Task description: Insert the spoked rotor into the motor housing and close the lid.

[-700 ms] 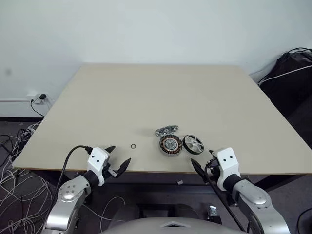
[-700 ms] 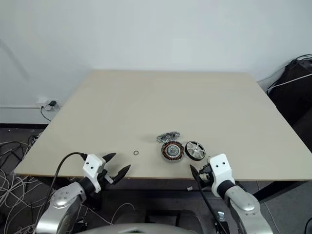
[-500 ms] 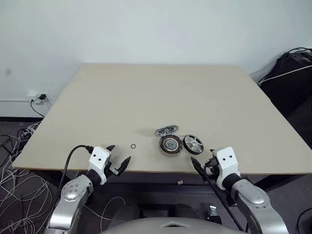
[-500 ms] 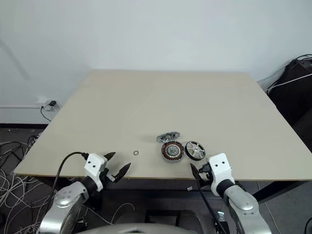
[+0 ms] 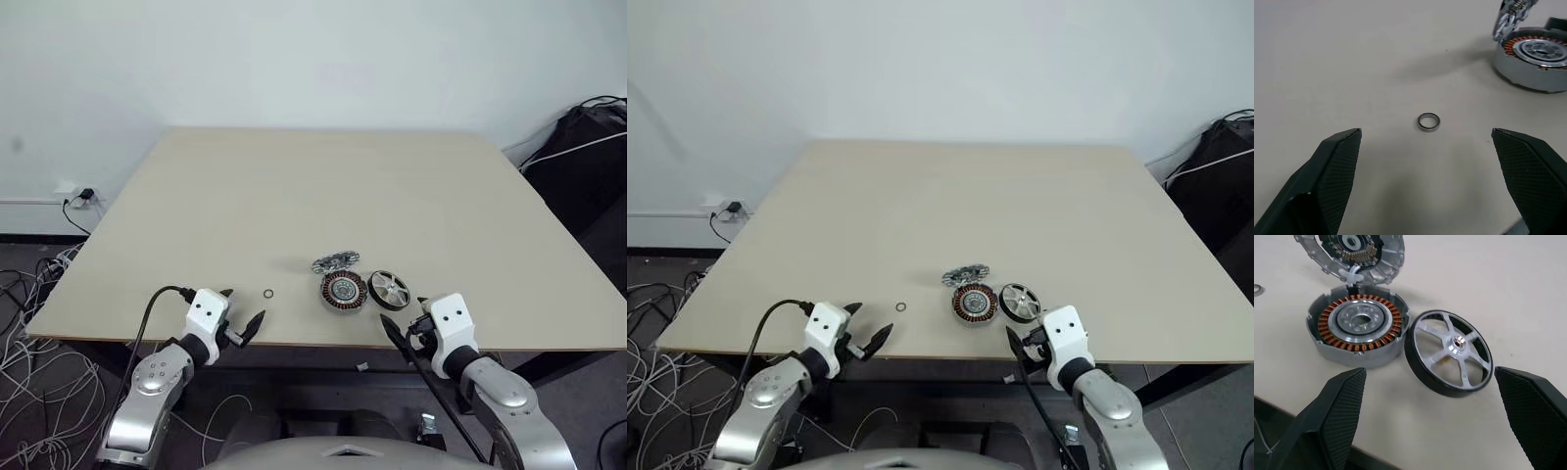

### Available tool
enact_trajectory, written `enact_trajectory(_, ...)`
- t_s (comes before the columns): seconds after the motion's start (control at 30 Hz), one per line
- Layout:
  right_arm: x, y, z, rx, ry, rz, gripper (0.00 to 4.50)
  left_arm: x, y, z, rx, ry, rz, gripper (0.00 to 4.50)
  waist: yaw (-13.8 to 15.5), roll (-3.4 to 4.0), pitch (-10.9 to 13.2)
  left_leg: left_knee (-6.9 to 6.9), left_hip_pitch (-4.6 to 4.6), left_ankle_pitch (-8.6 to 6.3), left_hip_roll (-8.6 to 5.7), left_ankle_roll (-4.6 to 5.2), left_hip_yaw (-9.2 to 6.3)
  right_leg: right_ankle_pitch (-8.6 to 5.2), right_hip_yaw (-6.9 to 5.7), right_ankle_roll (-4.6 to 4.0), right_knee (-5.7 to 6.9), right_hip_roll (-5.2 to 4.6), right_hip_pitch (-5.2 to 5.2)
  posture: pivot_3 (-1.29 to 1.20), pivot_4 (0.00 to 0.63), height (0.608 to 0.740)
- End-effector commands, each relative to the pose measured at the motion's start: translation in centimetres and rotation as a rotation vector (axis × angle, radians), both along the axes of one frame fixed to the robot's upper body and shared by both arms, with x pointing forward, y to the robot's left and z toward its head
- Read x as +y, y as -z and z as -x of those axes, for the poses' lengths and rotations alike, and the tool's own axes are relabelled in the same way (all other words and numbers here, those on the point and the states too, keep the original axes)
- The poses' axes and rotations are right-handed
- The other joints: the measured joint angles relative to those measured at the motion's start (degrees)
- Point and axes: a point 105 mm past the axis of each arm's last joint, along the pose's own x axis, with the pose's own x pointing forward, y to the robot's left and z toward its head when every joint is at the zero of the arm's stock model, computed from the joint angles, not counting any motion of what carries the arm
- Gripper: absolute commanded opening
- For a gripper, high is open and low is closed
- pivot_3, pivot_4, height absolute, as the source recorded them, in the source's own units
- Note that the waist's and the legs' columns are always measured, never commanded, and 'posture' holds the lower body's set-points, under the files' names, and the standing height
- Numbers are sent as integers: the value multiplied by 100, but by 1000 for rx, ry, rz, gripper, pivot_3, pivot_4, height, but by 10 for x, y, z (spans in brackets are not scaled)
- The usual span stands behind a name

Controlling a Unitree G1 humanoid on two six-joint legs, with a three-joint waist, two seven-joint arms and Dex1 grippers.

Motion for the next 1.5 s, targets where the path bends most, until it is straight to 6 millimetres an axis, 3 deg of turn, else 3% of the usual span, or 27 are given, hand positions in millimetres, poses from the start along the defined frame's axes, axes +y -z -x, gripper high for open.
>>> enact_trajectory(0.03, 2, -12, -6, -62, -7, 4, 4500, -4, -8, -12, -30, -13, 7, 4486, 1, 0, 0, 0, 0, 0, 0, 0, 0, 3, 0, -4, 0, 0, 0, 0, 0, 740)
enact_trajectory(0.2, 3, -12, -7, -70, -5, -3, 4500, -15, -3, -25, 10, 2, 51, 4486, 0, -2, -1, 0, 0, 0, 0, 0, 0, 14, -1, -22, -1, 2, 0, 0, 0, 740)
enact_trajectory(0.57, 6, -14, -10, -84, -2, -9, 4500, -29, 8, -56, 32, 61, -46, 4486, -2, -7, -1, 0, -1, 2, -1, -1, 0, 16, 0, -25, -1, 5, -1, 0, 0, 740)
enact_trajectory(1.3, 8, -15, -12, -93, 2, -15, 4500, -25, 40, -48, 174, 64, -102, 4486, -3, -7, -8, -1, -4, 1, 0, 0, -1, 17, 2, -26, -1, -1, -4, 0, 0, 740)
enact_trajectory(1.4, 8, -15, -12, -93, 4, -14, 4500, -22, 42, -49, 183, 48, -124, 3919, -4, -7, -10, 0, -1, 1, 0, 0, 0, 17, 3, -26, 0, -2, -2, 0, 0, 740)
enact_trajectory(1.5, 8, -15, -12, -94, 7, -15, 4500, -23, 42, -48, 190, 51, -112, 2946, -4, -7, -11, 0, 1, 3, 0, -3, 0, 18, 3, -26, 3, -3, -1, 0, 0, 740)
